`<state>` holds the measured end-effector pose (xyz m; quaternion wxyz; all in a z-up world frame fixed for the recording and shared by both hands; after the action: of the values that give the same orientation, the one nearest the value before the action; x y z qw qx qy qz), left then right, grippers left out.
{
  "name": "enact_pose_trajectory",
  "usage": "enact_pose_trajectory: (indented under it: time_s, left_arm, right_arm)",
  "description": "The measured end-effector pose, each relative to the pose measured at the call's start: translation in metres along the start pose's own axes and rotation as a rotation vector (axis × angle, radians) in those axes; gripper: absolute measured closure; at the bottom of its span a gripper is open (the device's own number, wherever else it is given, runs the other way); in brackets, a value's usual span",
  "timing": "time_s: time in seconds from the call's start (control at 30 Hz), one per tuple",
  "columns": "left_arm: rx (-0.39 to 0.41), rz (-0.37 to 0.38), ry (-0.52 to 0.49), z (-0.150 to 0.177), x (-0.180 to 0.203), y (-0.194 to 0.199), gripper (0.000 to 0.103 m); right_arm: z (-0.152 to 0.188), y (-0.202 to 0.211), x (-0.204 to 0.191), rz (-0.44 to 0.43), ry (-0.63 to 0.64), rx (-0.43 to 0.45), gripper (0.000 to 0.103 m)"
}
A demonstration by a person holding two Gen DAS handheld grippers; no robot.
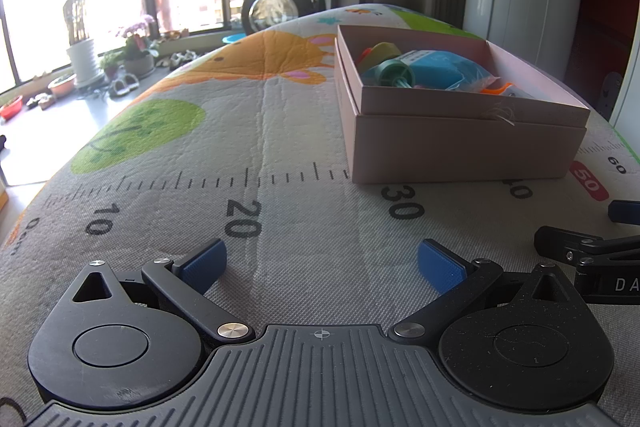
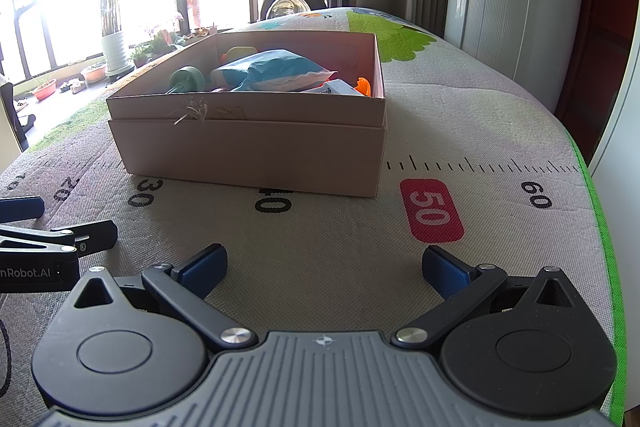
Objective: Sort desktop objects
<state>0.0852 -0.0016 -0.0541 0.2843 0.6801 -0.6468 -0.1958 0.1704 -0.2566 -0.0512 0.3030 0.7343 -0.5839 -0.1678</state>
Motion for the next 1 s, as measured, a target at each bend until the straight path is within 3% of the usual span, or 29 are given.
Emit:
enact_pose_trajectory:
  time_s: [1.0]
  left_arm:
    - [-0.001,0.002,0.003,0.0009,-0.0016,0.0,0.0]
  right_arm:
    - [-0.0003,-0.0004,-0.0016,0.0,-0.001,-0.001,0.0]
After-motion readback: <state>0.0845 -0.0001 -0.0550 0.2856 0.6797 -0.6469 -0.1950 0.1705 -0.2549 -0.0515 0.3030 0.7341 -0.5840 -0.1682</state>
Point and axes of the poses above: each gripper's, at about its wrist camera, not at the fingertips, and y roughly against the way its jaws point, x to its right, z to its underside, the point moved 9 cm from there along -y, roughly the way its jaws point, and after that the axes turned 8 degrees about y, right-handed, at the moved point
